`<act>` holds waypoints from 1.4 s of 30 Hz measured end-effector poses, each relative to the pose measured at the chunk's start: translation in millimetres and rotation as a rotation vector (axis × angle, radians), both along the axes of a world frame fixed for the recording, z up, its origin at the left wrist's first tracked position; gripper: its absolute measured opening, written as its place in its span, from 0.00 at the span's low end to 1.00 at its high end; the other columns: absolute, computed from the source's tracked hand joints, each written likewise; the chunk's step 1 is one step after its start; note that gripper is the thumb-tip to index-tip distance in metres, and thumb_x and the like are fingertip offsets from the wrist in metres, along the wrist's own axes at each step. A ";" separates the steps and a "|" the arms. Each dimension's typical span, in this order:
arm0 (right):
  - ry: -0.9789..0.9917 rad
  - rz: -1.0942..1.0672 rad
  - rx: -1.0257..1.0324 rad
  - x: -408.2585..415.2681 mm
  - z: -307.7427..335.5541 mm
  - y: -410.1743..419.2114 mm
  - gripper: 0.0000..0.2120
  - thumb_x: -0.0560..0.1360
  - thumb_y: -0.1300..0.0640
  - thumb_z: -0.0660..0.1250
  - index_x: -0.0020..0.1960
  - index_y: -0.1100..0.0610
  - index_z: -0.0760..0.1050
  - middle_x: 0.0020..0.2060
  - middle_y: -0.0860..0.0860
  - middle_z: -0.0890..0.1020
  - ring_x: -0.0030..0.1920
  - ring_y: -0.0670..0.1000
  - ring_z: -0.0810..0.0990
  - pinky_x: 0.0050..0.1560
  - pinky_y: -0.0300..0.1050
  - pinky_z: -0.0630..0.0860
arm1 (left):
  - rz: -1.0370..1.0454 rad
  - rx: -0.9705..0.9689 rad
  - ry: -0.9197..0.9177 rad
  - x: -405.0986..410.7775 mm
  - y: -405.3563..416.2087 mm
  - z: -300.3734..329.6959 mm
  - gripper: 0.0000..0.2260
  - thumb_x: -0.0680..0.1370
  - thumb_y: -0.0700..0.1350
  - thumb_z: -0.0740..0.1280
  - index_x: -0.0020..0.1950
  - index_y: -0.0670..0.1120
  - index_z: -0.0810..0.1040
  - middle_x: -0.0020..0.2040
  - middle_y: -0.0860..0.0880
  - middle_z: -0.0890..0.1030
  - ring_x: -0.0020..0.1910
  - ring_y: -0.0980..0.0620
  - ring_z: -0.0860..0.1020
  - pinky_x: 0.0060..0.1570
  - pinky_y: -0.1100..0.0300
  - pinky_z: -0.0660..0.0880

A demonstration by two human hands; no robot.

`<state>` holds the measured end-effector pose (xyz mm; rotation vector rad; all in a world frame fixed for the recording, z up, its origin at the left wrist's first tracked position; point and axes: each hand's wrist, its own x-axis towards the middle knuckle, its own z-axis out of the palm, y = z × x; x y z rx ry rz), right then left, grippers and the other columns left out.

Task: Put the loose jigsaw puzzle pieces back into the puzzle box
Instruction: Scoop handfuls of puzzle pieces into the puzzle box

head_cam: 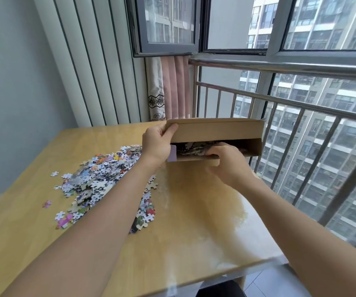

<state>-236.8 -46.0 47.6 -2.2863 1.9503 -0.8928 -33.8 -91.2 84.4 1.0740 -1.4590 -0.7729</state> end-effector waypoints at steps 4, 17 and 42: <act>0.106 -0.007 -0.310 0.6 16.1 -2.8 0.08 0.77 0.63 0.68 0.51 0.58 0.86 0.50 0.54 0.84 0.49 0.60 0.79 0.46 0.54 0.78 | -0.007 -0.057 0.101 0.3 -3.9 11.4 0.09 0.82 0.49 0.66 0.48 0.47 0.83 0.44 0.52 0.85 0.43 0.58 0.80 0.48 0.62 0.75; 0.208 0.059 -0.228 1.4 33.5 -22.6 0.11 0.78 0.64 0.67 0.50 0.53 0.85 0.45 0.51 0.85 0.44 0.56 0.81 0.42 0.51 0.79 | -0.039 -0.005 -0.022 12.0 -7.4 13.1 0.12 0.82 0.53 0.65 0.50 0.47 0.84 0.46 0.53 0.85 0.48 0.53 0.81 0.49 0.59 0.75; -0.425 0.281 0.340 125.4 46.0 -37.0 0.14 0.76 0.67 0.65 0.59 0.59 0.82 0.48 0.55 0.86 0.45 0.55 0.85 0.50 0.53 0.84 | 0.096 0.045 -0.430 124.6 18.3 -64.0 0.16 0.76 0.46 0.74 0.62 0.55 0.80 0.61 0.57 0.81 0.61 0.60 0.77 0.65 0.59 0.71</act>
